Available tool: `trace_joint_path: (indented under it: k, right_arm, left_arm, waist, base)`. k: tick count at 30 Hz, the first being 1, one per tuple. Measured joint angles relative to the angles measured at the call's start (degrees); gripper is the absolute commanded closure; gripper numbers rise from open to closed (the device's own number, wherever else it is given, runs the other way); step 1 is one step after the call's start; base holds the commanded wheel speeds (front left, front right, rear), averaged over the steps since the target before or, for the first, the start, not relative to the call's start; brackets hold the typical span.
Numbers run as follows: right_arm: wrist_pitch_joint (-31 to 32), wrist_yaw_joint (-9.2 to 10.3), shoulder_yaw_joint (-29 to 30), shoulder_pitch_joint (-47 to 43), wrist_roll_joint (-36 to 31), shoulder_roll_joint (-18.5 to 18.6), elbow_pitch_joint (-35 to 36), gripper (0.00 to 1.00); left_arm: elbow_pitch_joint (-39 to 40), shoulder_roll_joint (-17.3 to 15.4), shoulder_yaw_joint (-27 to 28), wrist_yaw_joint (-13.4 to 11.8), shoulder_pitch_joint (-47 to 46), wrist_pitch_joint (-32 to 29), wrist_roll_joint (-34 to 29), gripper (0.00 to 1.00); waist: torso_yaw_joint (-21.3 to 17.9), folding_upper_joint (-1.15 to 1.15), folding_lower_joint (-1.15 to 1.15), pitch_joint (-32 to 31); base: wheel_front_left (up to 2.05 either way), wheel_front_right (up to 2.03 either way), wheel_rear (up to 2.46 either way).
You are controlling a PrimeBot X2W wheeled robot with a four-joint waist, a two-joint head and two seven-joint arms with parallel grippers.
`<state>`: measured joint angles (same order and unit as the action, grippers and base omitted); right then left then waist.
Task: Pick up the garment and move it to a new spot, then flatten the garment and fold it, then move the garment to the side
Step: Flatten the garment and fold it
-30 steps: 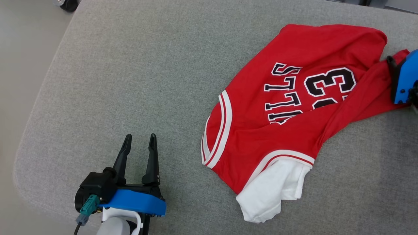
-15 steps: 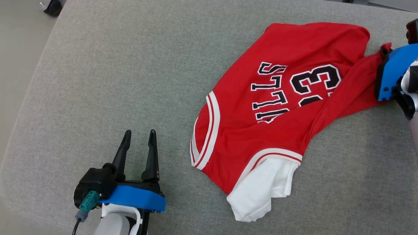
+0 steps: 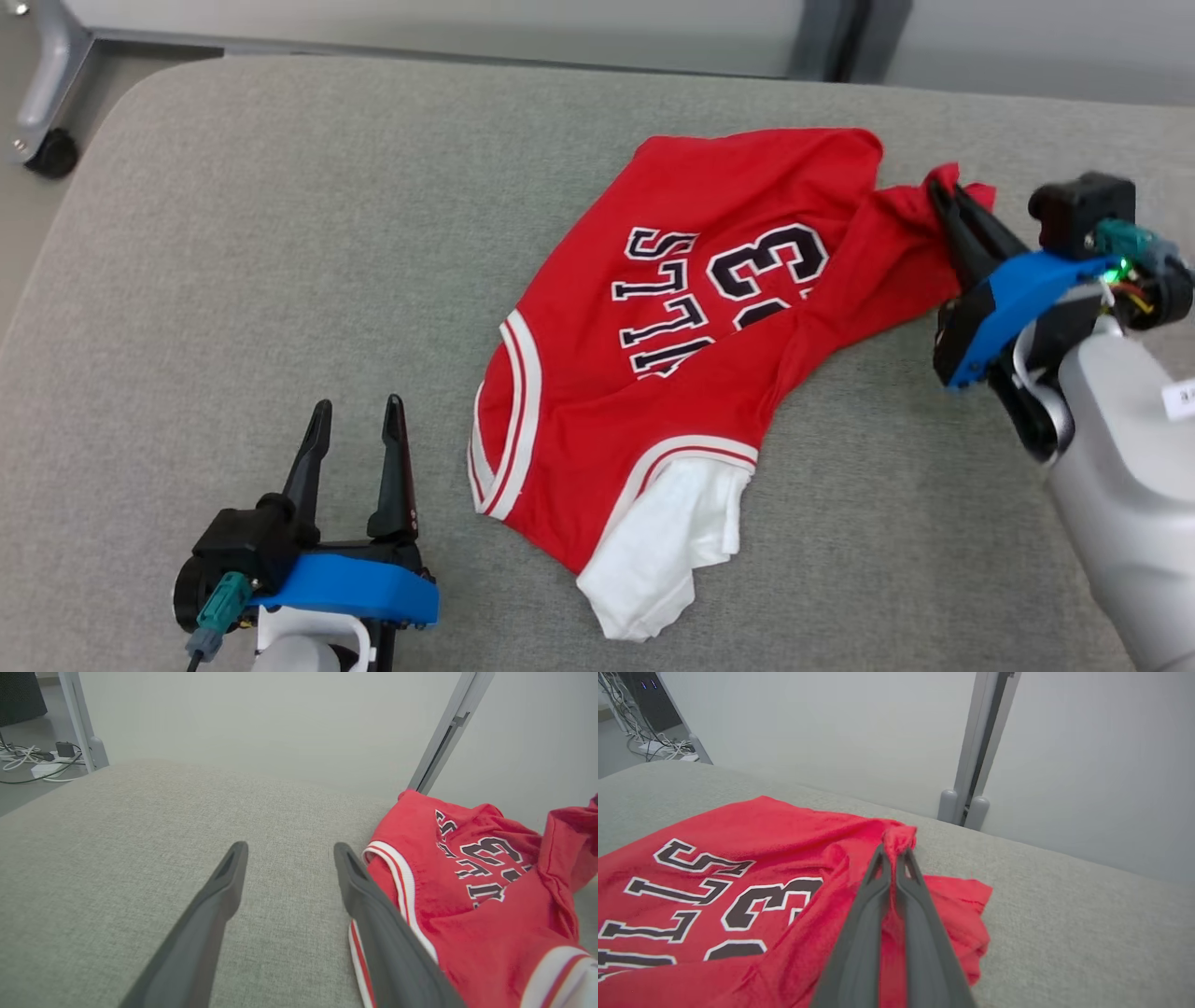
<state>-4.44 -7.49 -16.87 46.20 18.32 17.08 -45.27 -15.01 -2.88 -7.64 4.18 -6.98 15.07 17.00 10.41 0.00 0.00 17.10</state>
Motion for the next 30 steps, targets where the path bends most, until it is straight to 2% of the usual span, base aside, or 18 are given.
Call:
trace_joint_path:
  k: [7,12,14,15,16,17,21,30]
  right_arm:
    - [-3.8,0.0,1.4,-16.2,4.2,1.8,11.3,1.0]
    - [-5.4,0.0,6.7,-27.2,5.0,0.3,15.8,1.0]
    - [-5.9,0.0,7.8,-28.4,4.9,0.0,16.2,1.0]
    - [-6.3,0.0,8.6,-29.5,4.7,-0.3,16.6,0.68]
    - [-6.7,0.0,9.1,-30.5,4.4,-0.7,17.1,0.25]
    - [-7.2,0.0,9.7,-31.4,4.5,-1.3,17.6,0.0]
    - [-8.3,0.0,11.3,-35.8,4.7,-2.5,19.2,0.0]
    - [-9.1,0.0,15.9,-44.0,4.4,-2.3,22.8,0.0]
  left_arm:
    - [0.0,0.0,2.0,0.4,1.5,0.0,-1.2,0.0]
    - [-0.2,0.0,3.1,0.9,2.2,0.0,-1.9,0.0]
    - [-0.3,0.0,3.2,0.9,2.2,0.0,-1.9,0.0]
    - [-0.4,0.0,3.3,0.9,2.2,0.0,-2.0,0.0]
    - [-0.5,0.0,3.4,1.0,2.2,0.0,-2.0,0.0]
    - [-0.6,0.0,3.4,1.0,2.3,0.0,-2.1,0.0]
    - [-1.1,0.0,3.7,1.3,3.1,0.0,-2.4,0.0]
    - [-1.9,0.0,4.9,1.4,4.2,0.0,-2.1,0.0]
  waist:
    - [-5.4,0.0,-0.01,-3.9]
    - [-8.5,0.0,-0.01,-6.4]
    - [-8.7,0.0,-0.01,-6.6]
    - [-8.9,0.0,-0.01,-6.9]
    - [-9.1,0.0,-0.01,-7.1]
    - [-9.2,0.0,-0.01,-7.3]
    - [-9.3,0.0,-0.01,-7.9]
    - [-9.8,0.0,-0.01,-9.3]
  base:
    - [0.0,0.0,0.0]
    - [0.0,0.0,0.0]
    - [0.0,0.0,0.0]
    - [0.0,0.0,0.0]
    - [0.0,0.0,0.0]
    - [0.0,0.0,0.0]
    - [0.0,0.0,0.0]
    - [0.0,0.0,0.0]
